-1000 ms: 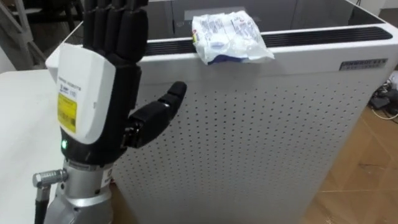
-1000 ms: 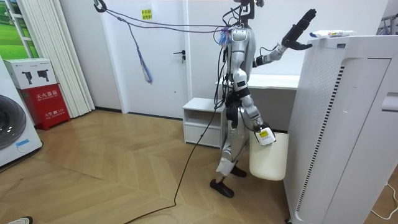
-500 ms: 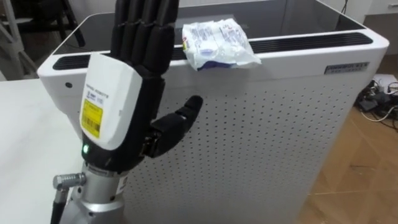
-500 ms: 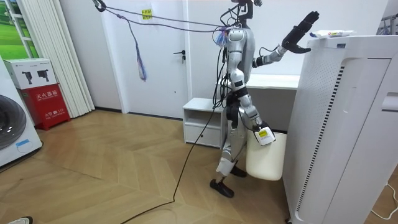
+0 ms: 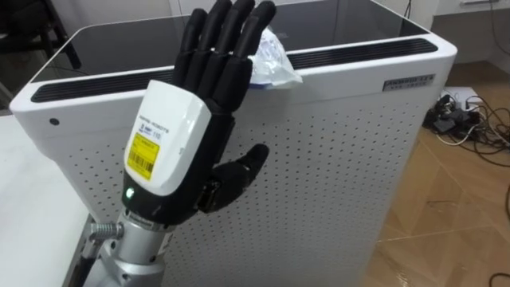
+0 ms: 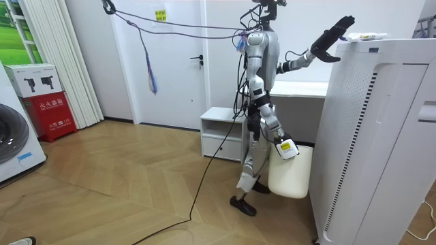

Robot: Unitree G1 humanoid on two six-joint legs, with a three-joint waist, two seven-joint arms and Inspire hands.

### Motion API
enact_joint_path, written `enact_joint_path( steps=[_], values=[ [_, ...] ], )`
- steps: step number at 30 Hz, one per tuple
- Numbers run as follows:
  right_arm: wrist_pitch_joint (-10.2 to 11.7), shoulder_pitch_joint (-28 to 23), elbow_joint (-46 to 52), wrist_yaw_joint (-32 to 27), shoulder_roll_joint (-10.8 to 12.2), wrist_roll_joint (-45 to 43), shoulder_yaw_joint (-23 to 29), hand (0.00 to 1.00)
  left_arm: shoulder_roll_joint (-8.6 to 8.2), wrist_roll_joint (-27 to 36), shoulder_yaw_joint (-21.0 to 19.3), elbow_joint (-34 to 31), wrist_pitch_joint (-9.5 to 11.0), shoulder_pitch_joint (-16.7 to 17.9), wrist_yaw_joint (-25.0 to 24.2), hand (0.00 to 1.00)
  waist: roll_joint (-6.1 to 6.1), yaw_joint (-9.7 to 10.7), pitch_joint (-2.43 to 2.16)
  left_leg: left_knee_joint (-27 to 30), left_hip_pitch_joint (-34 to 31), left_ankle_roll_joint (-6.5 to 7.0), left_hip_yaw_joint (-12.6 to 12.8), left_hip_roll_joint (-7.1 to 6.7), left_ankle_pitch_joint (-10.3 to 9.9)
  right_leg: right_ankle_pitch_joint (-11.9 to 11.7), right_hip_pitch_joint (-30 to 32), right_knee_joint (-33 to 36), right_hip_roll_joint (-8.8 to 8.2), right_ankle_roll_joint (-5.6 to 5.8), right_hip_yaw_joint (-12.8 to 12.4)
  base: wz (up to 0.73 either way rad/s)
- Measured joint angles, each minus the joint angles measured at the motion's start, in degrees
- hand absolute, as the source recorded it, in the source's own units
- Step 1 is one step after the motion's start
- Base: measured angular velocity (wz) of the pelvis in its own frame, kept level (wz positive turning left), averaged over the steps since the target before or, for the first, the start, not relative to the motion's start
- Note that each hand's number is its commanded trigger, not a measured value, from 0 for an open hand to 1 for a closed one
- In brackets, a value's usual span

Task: Pick garbage

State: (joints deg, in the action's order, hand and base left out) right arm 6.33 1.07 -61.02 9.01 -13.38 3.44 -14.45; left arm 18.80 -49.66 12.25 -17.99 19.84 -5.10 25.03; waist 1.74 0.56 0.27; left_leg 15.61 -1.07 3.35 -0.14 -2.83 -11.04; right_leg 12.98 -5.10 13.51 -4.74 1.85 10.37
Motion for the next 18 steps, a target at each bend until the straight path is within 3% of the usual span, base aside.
enact_joint_path(
  steps=[12, 16, 18],
  values=[
    [-0.18, 0.02, 0.89, 0.33, -0.28, 0.03, 0.27, 1.0, 0.32, 0.02, -0.71, 0.75, -3.56, -0.09, -0.22, 0.0, 0.58, 0.67, 0.29, -0.48, -0.16, -0.13, 0.61, 0.26, 0.07, -0.45, 0.1, -0.98, 0.33, -0.14, -0.39, -0.01],
    [-0.2, -0.01, 0.97, -0.4, -0.42, 0.12, 0.4, 1.0, 2.98, 0.06, -1.37, 0.83, -4.44, -1.2, -0.12, 0.0, 1.2, 0.68, 0.65, -0.49, -0.1, -0.13, 0.63, 0.29, 0.08, -0.46, 0.03, -0.97, 0.33, -0.15, -0.5, -0.01],
    [-0.22, -0.02, 0.97, -0.87, -0.37, 0.13, 0.4, 1.0, 3.13, 0.06, -1.86, 0.83, -4.56, -1.88, -0.1, 0.0, 1.5, 0.67, 0.83, -0.51, -0.09, -0.13, 0.46, 0.27, 0.08, -0.46, 0.03, -0.96, 0.33, -0.15, -0.53, 0.0]
  ],
)
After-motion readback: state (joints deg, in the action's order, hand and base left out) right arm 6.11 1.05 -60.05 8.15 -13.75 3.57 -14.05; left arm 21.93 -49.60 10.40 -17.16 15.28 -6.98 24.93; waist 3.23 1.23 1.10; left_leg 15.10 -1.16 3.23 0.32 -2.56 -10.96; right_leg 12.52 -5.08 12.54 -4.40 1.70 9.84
